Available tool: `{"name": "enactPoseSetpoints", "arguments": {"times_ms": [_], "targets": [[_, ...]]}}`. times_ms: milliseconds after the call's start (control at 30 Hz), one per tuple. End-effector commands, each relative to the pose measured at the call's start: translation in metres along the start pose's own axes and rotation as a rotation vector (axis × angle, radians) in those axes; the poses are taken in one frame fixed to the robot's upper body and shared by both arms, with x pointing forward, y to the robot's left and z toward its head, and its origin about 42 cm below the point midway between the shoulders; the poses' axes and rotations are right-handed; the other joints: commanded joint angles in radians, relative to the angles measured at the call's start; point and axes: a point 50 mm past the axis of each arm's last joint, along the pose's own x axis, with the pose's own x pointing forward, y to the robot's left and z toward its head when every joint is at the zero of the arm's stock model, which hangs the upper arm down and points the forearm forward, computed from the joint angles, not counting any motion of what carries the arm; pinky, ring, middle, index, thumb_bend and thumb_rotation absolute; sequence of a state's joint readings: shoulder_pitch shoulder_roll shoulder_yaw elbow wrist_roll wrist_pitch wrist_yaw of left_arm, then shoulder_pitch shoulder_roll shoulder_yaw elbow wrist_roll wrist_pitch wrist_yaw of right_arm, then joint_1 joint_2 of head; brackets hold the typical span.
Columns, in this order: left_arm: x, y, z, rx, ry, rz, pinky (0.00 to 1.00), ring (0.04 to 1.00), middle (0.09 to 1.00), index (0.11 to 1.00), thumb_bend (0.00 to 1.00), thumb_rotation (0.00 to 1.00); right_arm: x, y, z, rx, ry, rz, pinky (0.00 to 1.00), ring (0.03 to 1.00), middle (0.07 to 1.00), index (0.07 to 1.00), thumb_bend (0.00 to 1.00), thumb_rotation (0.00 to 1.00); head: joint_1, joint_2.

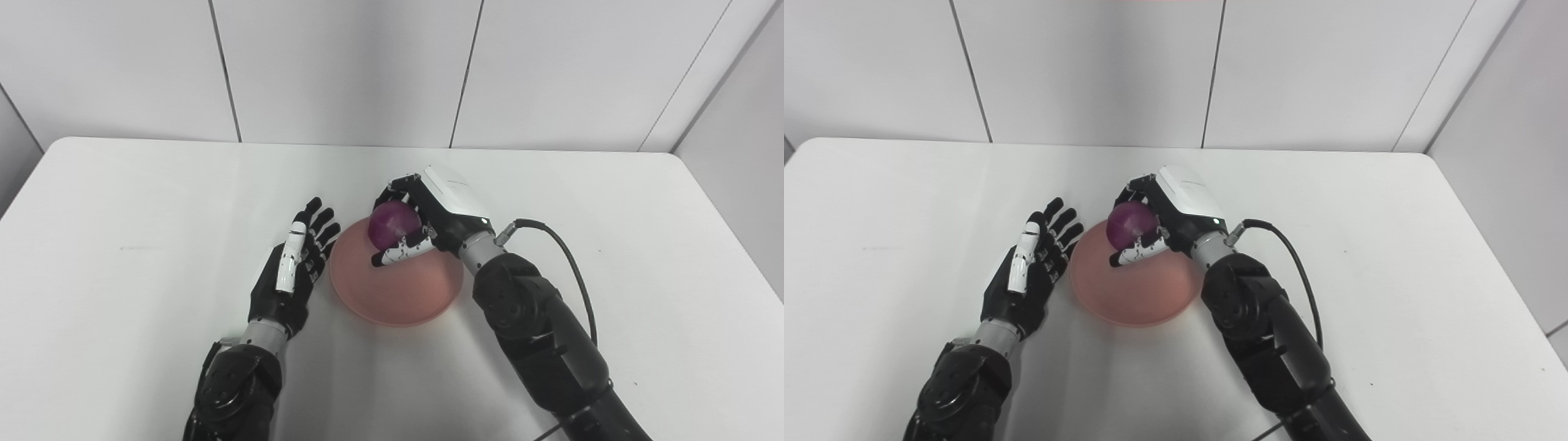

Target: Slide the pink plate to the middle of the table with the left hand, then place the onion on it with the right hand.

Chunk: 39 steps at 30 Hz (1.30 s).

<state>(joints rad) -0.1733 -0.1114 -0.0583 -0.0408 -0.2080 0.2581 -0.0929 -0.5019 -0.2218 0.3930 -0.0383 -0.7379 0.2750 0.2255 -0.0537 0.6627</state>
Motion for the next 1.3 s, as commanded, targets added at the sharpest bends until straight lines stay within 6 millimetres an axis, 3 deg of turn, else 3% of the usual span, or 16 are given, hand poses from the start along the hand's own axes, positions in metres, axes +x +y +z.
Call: {"name": "enactPoseSetpoints", "arguments": {"times_ms": [0, 367, 767, 967, 1000, 1067, 1267], "targets": [[0.0, -0.004, 0.001, 0.007, 0.004, -0.002, 0.93, 0.947, 0.966, 0.954, 0.48, 1.0, 0.005, -0.009, 0.014, -0.015, -0.078, -0.051, 0.24, 0.33, 0.446, 0.489, 0.52, 0.13, 0.001, -0.001], [-0.001, -0.004, 0.003, 0.005, 0.005, 0.007, 0.92, 0.937, 0.957, 0.948, 0.48, 1.0, 0.001, 0.011, 0.004, -0.009, -0.049, -0.012, 0.25, 0.342, 0.456, 0.489, 0.52, 0.13, -0.004, 0.007], [0.0, -0.001, 0.004, 0.009, 0.012, 0.01, 0.92, 0.935, 0.954, 0.943, 0.49, 1.0, -0.003, 0.015, -0.002, -0.002, -0.032, -0.013, 0.25, 0.348, 0.46, 0.49, 0.52, 0.13, -0.014, 0.01], [0.0, 0.0, 0.005, 0.011, 0.009, 0.003, 0.92, 0.938, 0.955, 0.944, 0.48, 1.0, -0.005, 0.016, 0.0, 0.021, -0.01, -0.025, 0.37, 0.485, 0.585, 0.492, 0.52, 0.15, -0.016, 0.012], [0.0, 0.0, 0.005, 0.011, 0.008, 0.003, 0.92, 0.938, 0.955, 0.944, 0.48, 1.0, -0.005, 0.016, 0.0, 0.021, -0.009, -0.026, 0.39, 0.505, 0.601, 0.556, 0.67, 0.18, -0.016, 0.012], [0.0, 0.0, 0.005, 0.012, 0.009, 0.003, 0.91, 0.94, 0.955, 0.944, 0.48, 1.0, -0.006, 0.015, 0.0, 0.026, -0.01, -0.026, 0.43, 0.547, 0.636, 0.624, 0.83, 0.24, -0.015, 0.013], [0.001, 0.0, 0.006, 0.009, 0.013, 0.003, 0.92, 0.944, 0.958, 0.948, 0.48, 1.0, -0.008, 0.014, 0.001, 0.025, 0.003, 0.002, 0.47, 0.602, 0.698, 0.729, 0.97, 0.37, -0.017, 0.012]]}}
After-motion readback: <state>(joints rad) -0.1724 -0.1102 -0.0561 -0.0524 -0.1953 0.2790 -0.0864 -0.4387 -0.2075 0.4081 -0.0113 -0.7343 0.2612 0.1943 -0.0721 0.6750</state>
